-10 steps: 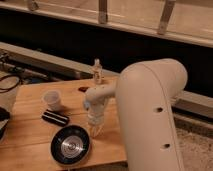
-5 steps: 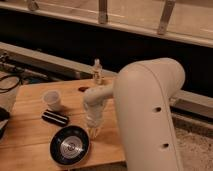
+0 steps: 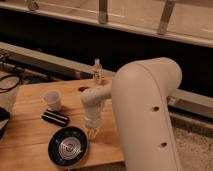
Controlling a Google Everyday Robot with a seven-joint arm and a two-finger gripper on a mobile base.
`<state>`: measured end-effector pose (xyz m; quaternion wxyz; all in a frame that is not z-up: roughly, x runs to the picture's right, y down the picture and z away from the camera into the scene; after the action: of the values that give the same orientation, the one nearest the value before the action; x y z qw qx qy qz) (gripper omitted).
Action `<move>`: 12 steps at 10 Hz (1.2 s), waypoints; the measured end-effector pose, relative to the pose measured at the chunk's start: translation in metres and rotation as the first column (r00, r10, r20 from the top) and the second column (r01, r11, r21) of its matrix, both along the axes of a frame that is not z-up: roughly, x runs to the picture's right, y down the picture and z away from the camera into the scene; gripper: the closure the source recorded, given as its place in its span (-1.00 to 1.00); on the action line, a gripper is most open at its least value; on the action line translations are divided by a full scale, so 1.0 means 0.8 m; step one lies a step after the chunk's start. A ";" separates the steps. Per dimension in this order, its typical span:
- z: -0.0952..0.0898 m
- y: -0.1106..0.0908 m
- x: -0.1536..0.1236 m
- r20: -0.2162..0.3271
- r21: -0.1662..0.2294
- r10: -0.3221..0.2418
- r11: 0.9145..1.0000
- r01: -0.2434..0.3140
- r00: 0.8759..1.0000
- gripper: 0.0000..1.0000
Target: Push the ceramic bowl across the table
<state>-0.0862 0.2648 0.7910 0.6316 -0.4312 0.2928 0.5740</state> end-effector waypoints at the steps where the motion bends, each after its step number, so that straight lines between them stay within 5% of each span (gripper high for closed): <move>1: -0.004 0.005 -0.007 0.001 -0.006 -0.007 1.000 0.007 1.000 1.00; 12: -0.017 0.025 -0.061 0.054 -0.042 -0.061 0.997 0.063 0.997 1.00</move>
<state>-0.1349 0.2847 0.7775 0.6470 -0.4505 0.3016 0.5361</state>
